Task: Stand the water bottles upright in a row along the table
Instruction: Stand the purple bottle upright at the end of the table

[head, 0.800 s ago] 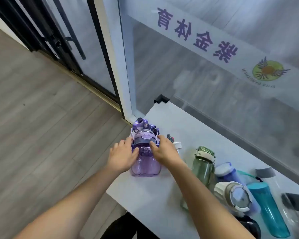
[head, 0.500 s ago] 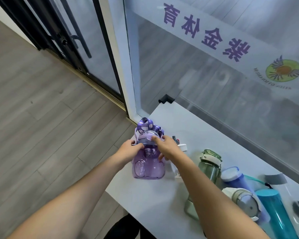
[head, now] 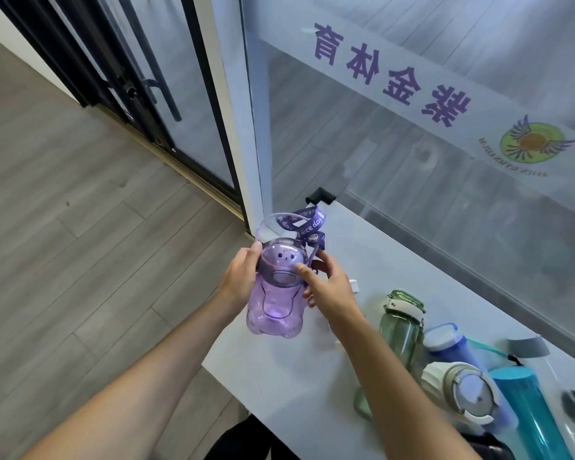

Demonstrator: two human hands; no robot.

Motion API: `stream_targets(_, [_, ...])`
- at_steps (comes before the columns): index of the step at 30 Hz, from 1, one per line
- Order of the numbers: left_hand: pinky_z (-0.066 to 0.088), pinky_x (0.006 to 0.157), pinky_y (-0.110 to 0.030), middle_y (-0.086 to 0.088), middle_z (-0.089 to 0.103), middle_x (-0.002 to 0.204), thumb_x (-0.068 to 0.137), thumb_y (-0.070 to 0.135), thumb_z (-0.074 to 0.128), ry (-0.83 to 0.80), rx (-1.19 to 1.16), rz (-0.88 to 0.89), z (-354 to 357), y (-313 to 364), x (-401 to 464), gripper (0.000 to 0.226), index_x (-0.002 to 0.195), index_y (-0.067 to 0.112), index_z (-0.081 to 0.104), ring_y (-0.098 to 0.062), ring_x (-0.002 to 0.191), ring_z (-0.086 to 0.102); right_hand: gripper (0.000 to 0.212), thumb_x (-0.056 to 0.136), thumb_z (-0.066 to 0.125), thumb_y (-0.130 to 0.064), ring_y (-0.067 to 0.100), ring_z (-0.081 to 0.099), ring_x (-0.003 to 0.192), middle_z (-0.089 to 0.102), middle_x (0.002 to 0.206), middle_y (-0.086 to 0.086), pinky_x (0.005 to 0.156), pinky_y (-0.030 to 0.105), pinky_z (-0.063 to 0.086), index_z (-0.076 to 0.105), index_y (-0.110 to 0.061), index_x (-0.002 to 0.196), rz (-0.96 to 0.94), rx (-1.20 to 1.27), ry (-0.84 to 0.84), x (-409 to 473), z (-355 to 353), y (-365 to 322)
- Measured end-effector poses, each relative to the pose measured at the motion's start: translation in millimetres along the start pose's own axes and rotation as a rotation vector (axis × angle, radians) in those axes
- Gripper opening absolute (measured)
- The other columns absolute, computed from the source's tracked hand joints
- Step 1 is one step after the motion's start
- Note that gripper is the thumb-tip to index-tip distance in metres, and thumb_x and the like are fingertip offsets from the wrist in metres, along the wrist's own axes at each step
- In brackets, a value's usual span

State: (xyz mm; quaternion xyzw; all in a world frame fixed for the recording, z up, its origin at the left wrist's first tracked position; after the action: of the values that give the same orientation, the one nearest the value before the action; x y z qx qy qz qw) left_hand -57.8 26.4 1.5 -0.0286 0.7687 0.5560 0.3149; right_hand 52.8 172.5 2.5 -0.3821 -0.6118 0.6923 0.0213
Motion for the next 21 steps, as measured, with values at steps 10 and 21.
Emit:
stream_targets(10, [0.051, 0.095, -0.055, -0.005, 0.072, 0.097, 0.087, 0.077, 0.026, -0.011, 0.047, 0.139, -13.1, -15.0, -18.4, 0.063, 0.095, 0.029, 0.065, -0.029, 0.098, 0.066, 0.028, 0.104, 0.051, -0.029, 0.021, 0.063, 0.055, 0.062, 0.069, -0.004, 0.05, 0.023, 0.047, 0.063, -0.01, 0.087, -0.11, 0.049, 0.176, -22.8, -6.3, 9.2])
stream_targets(21, [0.056, 0.085, -0.059, -0.006, 0.068, 0.073, 0.085, 0.061, 0.051, 0.101, 0.07, -0.017, -21.5, -32.2, -10.3, 0.043, 0.07, 0.025, 0.069, -0.026, 0.069, 0.06, 0.034, 0.082, 0.074, -0.056, 0.02, 0.07, 0.082, 0.072, 0.082, -0.004, 0.067, 0.029, 0.053, 0.069, -0.022, 0.085, 0.083, -0.166, 0.294, -0.6, -16.8, 16.9])
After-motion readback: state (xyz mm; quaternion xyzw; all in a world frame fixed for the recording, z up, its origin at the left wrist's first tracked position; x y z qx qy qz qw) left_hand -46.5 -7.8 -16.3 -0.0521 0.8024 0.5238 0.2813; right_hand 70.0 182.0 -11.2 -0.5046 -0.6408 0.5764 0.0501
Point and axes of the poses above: each hand's wrist, its own x-axis towards the middle knuckle, its own z-axis out of the palm, y = z × x, the point moved 4 cm from there along x, towards the middle knuckle
